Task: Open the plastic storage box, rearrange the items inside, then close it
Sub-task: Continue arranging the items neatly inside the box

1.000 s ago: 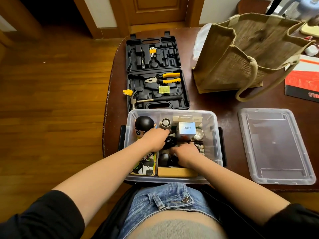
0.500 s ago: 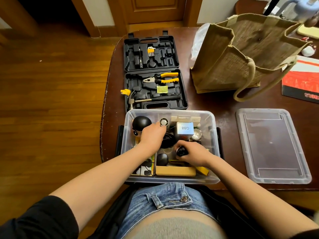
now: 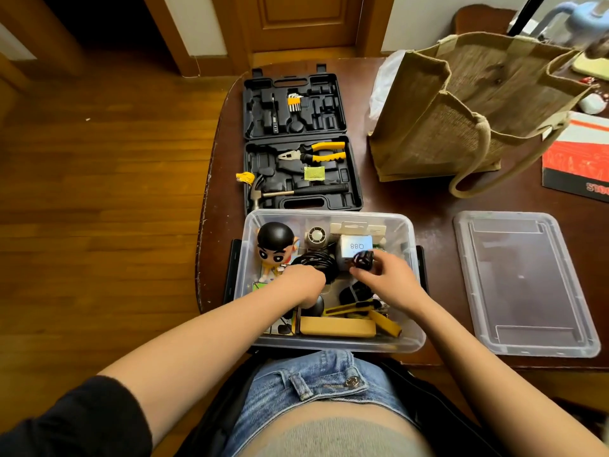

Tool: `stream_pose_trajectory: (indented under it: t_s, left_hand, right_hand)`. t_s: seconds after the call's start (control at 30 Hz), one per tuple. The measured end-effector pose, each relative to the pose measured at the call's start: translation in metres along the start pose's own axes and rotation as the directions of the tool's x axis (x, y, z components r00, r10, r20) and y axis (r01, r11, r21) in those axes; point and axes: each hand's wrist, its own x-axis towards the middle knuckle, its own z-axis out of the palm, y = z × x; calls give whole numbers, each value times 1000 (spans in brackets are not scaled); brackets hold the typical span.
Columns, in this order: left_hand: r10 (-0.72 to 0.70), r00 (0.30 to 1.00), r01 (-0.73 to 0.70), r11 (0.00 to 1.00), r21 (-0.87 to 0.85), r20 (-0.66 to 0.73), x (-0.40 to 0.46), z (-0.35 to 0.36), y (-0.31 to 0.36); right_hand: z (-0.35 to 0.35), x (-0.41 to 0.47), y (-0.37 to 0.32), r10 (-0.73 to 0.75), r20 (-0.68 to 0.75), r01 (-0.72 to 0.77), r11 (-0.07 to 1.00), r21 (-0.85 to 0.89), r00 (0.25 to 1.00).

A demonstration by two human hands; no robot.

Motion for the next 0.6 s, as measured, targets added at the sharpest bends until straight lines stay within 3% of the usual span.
stream_pose_trajectory:
  t_s: [0.17, 0.33, 0.47, 0.6]
  left_hand:
    - [23, 994, -31, 997, 74, 109, 17, 4, 8]
    - [38, 991, -46, 997, 56, 128, 25, 9, 10]
    - [61, 970, -79, 994, 70, 234, 27, 5, 11]
    - [60, 973, -68, 997, 32, 223, 28, 3, 11]
  right_hand:
    - [-5, -5, -6, -54, -82, 44, 992, -118, 995]
    - [-5, 0, -6, 25, 58, -5, 949, -315, 998]
    - [3, 5, -5, 107, 218, 77, 716, -694, 970]
    - [13, 6, 2, 103, 259, 157, 568, -808, 960]
